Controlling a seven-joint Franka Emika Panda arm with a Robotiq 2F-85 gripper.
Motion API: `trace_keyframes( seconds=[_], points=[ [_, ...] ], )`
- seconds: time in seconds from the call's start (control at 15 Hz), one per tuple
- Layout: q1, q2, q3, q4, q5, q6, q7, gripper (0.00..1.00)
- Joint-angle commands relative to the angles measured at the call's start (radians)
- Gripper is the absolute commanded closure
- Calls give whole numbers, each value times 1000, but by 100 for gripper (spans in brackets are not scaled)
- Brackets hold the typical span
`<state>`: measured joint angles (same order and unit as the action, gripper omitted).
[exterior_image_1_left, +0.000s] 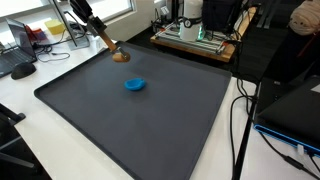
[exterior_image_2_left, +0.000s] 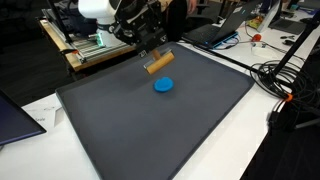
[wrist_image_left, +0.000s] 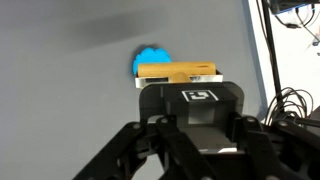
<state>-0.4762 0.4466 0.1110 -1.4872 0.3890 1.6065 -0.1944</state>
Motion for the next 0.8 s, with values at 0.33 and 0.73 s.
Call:
trace_keyframes(
  seconds=[0.33,0.73],
  points=[
    [253,-245,-158,-313,-17,243,140,77],
    [303,-430,-175,-635,7,581,93,77]
  ],
)
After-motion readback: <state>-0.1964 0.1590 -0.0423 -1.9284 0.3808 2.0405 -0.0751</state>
